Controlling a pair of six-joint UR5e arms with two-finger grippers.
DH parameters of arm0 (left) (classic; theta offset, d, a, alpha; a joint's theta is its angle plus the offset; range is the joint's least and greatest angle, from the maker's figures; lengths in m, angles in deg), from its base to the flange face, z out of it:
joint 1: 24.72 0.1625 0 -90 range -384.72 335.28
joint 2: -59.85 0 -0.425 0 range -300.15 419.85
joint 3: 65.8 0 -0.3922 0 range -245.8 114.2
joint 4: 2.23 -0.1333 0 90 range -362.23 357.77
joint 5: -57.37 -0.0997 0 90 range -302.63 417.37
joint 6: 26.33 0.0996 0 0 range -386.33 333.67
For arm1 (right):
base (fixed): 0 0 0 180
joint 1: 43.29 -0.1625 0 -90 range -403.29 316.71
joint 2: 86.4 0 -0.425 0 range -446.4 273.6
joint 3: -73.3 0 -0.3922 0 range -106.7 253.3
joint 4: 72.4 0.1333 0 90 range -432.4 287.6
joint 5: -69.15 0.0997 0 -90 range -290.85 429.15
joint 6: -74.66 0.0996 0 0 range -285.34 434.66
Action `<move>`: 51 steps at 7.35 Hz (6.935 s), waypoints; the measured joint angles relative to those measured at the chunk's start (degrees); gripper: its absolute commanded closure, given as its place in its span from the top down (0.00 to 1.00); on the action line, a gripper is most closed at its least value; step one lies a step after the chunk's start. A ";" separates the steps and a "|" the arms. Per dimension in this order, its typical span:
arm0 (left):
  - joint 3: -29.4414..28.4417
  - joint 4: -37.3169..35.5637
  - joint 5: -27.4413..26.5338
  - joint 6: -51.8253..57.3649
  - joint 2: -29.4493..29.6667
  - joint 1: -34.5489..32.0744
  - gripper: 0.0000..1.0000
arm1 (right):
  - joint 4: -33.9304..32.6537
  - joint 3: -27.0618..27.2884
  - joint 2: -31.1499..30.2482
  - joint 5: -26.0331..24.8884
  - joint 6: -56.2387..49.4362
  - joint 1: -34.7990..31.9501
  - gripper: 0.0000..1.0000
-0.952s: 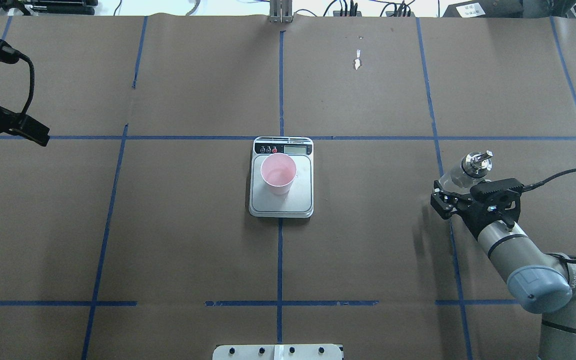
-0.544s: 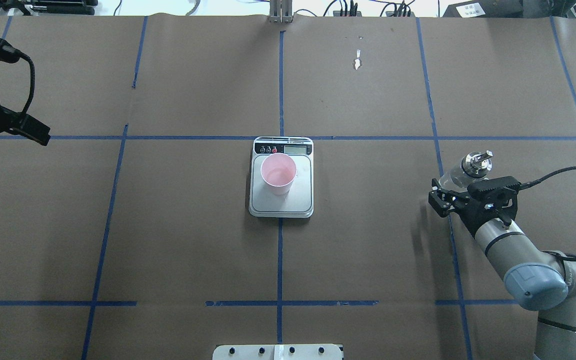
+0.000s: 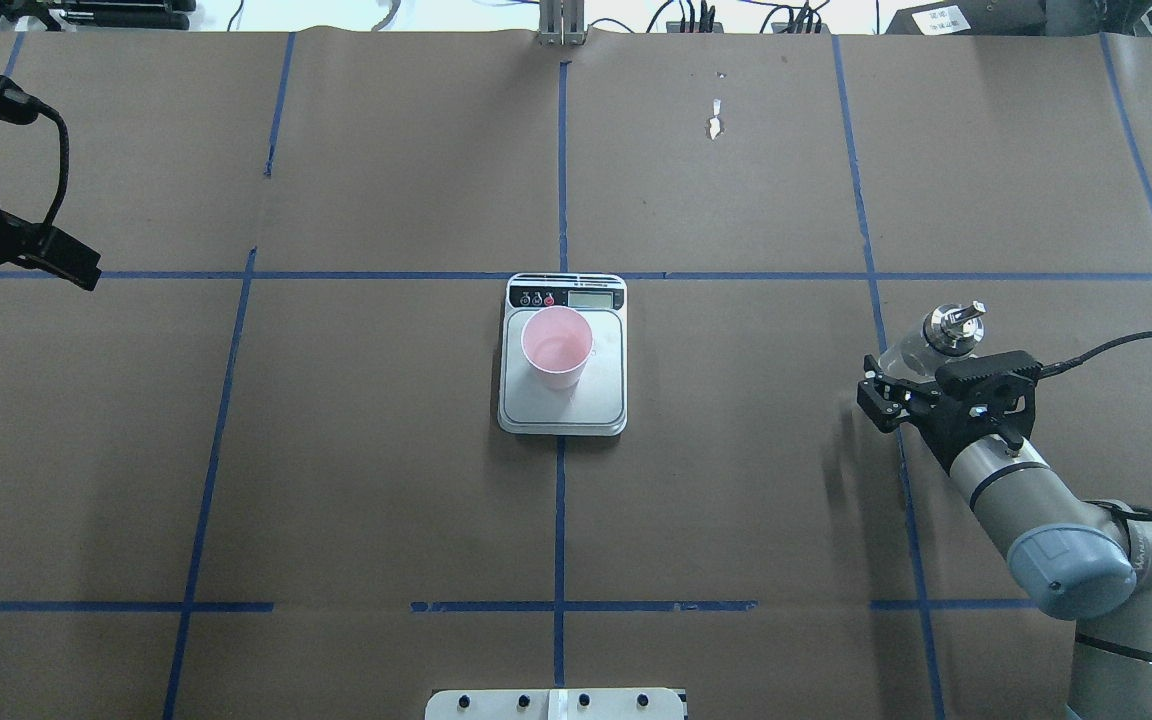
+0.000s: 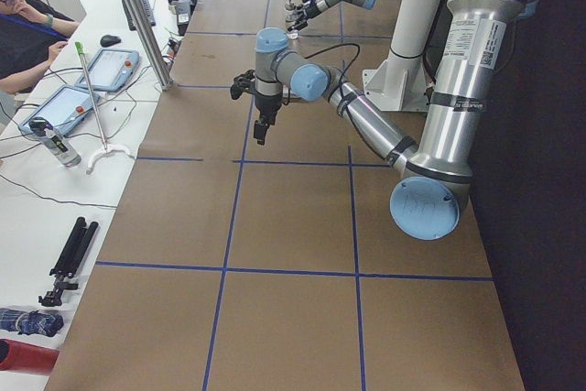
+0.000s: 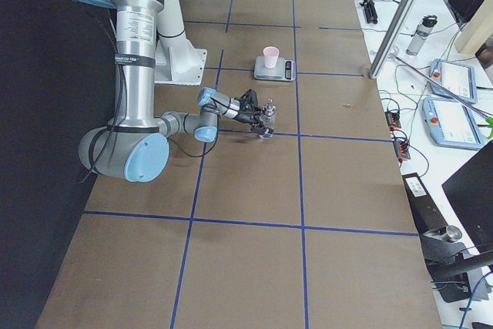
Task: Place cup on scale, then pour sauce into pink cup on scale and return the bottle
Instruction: 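Lift the bottle and carry it toward the cup on the scale, then tilt the bottle spout down over the pink cup, then hold the tilted bottle over the cup to pour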
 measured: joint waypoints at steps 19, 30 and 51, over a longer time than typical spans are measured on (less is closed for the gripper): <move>-4.22 2.64 0.21 16.53 -3.55 -11.24 1.00 | -35.36 18.23 19.90 5.04 -24.28 -6.62 0.00; -15.92 11.50 0.60 27.55 -5.50 -16.31 1.00 | -41.84 10.24 25.58 -18.84 -42.12 3.78 0.00; -19.46 11.78 0.51 27.87 -5.08 -17.05 1.00 | -50.57 -5.61 33.45 -38.63 -56.48 4.18 0.00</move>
